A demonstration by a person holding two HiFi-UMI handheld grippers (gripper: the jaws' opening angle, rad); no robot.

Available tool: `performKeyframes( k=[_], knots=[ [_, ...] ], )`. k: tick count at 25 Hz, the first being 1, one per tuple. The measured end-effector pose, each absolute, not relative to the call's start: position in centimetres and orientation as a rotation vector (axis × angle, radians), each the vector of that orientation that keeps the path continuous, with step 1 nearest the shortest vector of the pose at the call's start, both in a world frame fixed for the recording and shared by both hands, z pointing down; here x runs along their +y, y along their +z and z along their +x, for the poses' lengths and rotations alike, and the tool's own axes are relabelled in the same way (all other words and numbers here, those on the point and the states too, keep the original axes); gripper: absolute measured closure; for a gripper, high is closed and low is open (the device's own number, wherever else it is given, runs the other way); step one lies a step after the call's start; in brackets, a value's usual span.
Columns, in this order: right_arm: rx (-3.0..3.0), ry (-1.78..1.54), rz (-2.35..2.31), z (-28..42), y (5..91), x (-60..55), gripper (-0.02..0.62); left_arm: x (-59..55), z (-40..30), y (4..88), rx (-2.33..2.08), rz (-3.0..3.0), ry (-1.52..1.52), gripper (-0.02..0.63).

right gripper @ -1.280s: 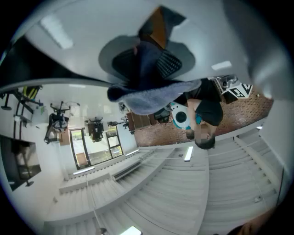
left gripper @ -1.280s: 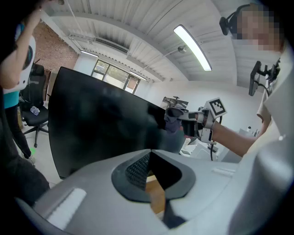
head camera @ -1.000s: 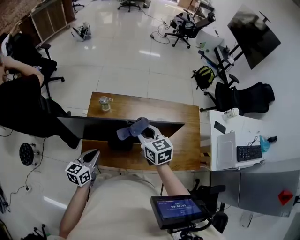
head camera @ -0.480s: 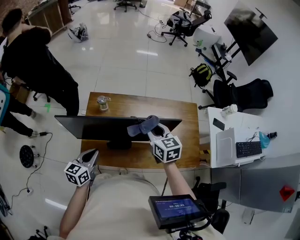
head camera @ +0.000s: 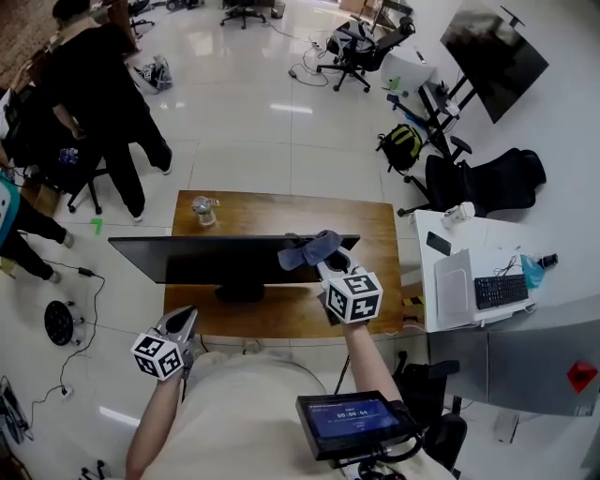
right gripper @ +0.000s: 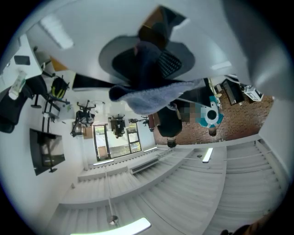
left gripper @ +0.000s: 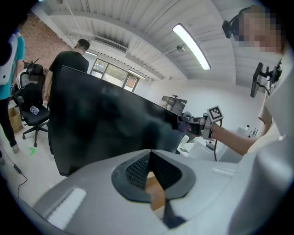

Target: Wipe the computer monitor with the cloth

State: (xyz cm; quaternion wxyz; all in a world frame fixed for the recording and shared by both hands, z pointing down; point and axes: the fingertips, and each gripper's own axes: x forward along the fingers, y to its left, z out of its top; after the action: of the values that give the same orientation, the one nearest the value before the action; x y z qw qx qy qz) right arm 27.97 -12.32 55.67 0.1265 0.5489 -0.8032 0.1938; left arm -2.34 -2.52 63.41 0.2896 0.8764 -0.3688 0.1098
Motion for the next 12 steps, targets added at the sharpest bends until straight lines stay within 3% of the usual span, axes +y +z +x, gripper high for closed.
performKeyframes(
  k=[12],
  knots=[
    [-2.257, 0.549, 1.704, 32.0, 55.5, -11.9, 0.502, -1.8, -2.6, 62.8, -0.984, 2.344, 0.300, 0.603]
  ],
)
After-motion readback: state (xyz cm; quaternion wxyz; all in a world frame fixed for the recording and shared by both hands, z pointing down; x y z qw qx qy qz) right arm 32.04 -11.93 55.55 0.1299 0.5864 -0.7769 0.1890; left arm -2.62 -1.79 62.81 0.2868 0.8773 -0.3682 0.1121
